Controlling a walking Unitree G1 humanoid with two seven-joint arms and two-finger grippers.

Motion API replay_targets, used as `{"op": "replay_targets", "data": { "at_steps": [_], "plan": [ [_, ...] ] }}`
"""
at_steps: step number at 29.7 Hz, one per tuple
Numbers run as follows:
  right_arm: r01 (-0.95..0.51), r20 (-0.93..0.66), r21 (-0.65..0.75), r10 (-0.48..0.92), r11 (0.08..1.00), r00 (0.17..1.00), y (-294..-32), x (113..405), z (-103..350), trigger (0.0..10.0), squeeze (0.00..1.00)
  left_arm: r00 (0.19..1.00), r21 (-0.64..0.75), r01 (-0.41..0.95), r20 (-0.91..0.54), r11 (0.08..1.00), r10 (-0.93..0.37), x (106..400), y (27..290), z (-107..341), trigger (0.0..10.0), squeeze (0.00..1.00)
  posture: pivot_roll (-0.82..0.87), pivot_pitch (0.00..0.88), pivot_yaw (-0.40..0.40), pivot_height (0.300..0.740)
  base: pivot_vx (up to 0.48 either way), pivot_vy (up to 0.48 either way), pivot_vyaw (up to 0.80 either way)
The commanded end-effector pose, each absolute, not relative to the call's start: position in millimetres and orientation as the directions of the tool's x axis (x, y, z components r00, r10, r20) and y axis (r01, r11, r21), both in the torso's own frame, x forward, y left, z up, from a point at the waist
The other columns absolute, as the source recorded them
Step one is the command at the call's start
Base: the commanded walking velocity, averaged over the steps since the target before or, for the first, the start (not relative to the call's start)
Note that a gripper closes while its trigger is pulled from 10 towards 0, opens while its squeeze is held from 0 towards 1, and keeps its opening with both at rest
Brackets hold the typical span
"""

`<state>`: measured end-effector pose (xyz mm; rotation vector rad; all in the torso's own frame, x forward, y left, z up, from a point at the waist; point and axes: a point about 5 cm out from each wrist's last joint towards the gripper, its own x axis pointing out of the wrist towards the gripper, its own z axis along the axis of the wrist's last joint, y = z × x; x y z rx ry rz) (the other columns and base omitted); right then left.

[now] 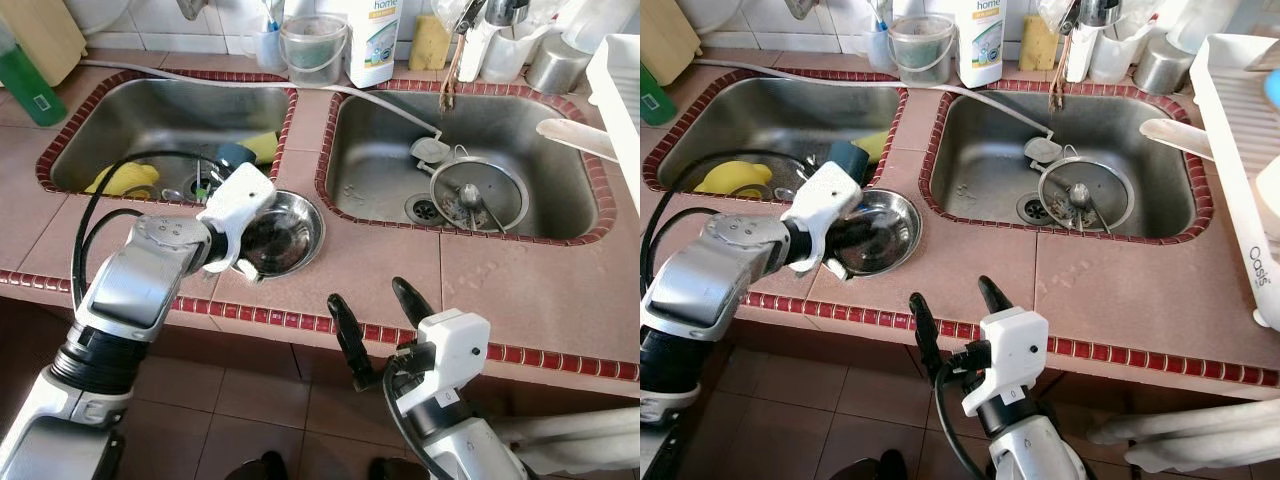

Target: Kitchen organization

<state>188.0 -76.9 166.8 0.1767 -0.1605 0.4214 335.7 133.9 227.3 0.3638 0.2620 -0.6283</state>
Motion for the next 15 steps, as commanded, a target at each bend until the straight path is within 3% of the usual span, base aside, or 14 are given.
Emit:
{"op": "replay_targets", "data": {
  "at_steps": [1,9,10,13,15],
  "plan": [
    [-0.414,0.186,0.148,0.386,0.898,0.904,-78.7,188.6,164.6,10.0,0.00,0.803,0.264,0.590,-0.282,0.763,-0.525,333.9,137.1,240.4,10.0,0.00,-0.19,0.196,0.048,0.732,0.000,0.000,0.00],
    [-0.421,0.215,0.137,0.388,0.896,0.896,-80.5,205.6,165.0,10.0,0.00,0.887,0.216,0.452,-0.004,0.865,-0.462,335.4,140.4,268.8,10.0,0.00,-0.17,0.146,0.018,0.732,0.000,0.000,0.00],
    [-0.415,0.222,0.136,0.381,0.900,0.898,-81.3,209.4,165.1,10.0,0.00,0.898,0.189,0.424,0.044,0.886,-0.439,335.3,141.5,270.0,10.0,0.00,-0.17,0.132,0.016,0.732,0.000,0.000,0.00],
    [-0.350,0.257,0.133,0.309,0.927,0.916,-87.9,233.2,167.5,10.0,0.00,0.940,-0.066,0.333,0.104,0.941,-0.325,334.0,143.9,249.6,10.0,0.00,-0.16,0.097,0.003,0.732,0.000,0.000,0.00],
    [-0.316,0.267,0.128,0.274,0.940,0.924,-91.1,241.7,168.2,10.0,0.00,0.949,-0.098,0.299,0.135,0.949,-0.285,332.5,142.2,242.5,10.0,0.00,-0.16,0.085,0.000,0.732,0.000,0.000,0.00]
  ]
}}
